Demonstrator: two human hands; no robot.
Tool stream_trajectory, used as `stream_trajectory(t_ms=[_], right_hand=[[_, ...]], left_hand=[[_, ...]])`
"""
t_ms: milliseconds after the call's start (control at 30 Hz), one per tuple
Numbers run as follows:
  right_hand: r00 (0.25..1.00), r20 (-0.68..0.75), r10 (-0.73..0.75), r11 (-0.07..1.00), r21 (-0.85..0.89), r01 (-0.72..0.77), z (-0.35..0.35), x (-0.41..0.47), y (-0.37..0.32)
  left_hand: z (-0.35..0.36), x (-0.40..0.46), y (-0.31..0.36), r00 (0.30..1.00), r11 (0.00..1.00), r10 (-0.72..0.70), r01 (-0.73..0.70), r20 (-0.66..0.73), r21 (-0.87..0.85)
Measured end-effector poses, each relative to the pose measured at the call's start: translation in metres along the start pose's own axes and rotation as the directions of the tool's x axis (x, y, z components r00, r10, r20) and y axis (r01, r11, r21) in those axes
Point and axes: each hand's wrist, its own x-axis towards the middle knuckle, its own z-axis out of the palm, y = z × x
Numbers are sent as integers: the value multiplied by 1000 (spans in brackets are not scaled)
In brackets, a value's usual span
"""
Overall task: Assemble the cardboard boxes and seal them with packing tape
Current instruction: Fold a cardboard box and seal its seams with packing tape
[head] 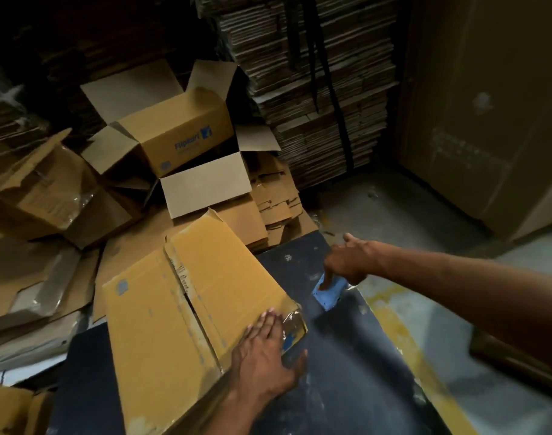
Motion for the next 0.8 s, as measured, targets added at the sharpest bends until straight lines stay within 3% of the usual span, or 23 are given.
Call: stream_trajectory(t_ms=[133, 333, 433, 567, 700, 800], right_hand=[[998, -11, -54, 992, 113, 55, 17, 22, -7], [998, 14, -63, 974, 220, 59, 18, 46, -14], [999, 0, -52, 976, 214, 51, 23, 55, -16], [999, 47, -5, 998, 60, 3, 50, 63, -23], [992, 115, 47, 876, 473, -97, 77, 51, -1], [993, 112, -24, 803, 595, -47, 89, 42, 7]], left_hand=[[-18, 17, 0, 995, 988, 57, -45, -82, 150], [-31, 64, 2, 973, 949, 169, -204, 157, 242], [-32, 81, 0, 961, 920, 185, -243, 207, 306], [-32, 90, 0, 949, 887, 201, -281, 242, 366], [-36, 104, 2, 937, 863, 225, -318, 265, 391], [-38, 118, 7, 909, 841, 247, -374, 336, 392]])
